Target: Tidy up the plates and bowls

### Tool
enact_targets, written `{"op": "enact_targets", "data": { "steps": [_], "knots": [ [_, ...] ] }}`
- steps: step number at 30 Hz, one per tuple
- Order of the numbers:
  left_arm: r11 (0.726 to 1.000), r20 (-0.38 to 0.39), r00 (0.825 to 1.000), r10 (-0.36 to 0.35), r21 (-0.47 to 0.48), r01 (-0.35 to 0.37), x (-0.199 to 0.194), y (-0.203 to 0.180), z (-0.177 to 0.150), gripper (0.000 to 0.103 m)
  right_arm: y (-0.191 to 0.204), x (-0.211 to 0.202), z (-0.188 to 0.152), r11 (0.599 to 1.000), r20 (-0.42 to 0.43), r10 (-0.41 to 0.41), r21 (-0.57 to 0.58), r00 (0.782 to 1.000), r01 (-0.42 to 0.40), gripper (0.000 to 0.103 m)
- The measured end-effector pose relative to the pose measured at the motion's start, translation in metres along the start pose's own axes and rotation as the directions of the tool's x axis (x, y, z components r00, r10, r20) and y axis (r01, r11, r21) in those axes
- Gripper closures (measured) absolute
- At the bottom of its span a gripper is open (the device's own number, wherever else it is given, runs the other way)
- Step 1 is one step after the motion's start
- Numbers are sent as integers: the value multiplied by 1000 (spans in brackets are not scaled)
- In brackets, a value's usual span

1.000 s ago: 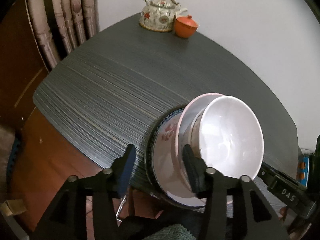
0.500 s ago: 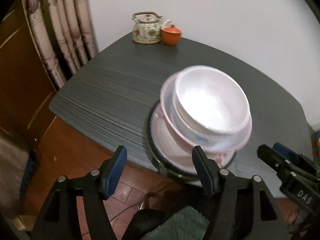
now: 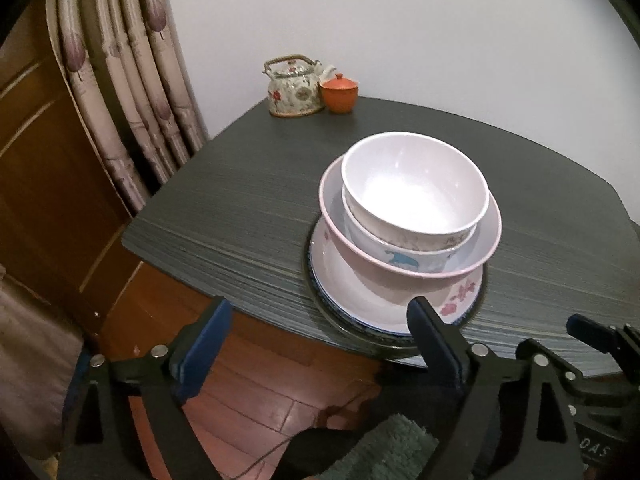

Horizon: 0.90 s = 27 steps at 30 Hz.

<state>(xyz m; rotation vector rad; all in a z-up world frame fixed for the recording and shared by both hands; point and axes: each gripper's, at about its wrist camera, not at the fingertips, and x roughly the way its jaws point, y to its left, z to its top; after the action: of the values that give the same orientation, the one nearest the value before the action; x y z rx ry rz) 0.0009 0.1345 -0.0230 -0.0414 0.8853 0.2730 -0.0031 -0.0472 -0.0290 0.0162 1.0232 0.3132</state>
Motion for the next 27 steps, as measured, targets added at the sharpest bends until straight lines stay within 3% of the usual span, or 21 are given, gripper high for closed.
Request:
{"op": "enact_targets", "data": {
  "steps": [10,27],
  "knots": [
    [1000,-33,999,-11,26,12,10,-4,-3,13,15,4,-3,998,-9,-27,-65,1000,27,22],
    [999,-54,998,-28,26,30,13,-4,-5,13,15,8,-3,998,-29,-31,-60,999,29,20]
  ]
}}
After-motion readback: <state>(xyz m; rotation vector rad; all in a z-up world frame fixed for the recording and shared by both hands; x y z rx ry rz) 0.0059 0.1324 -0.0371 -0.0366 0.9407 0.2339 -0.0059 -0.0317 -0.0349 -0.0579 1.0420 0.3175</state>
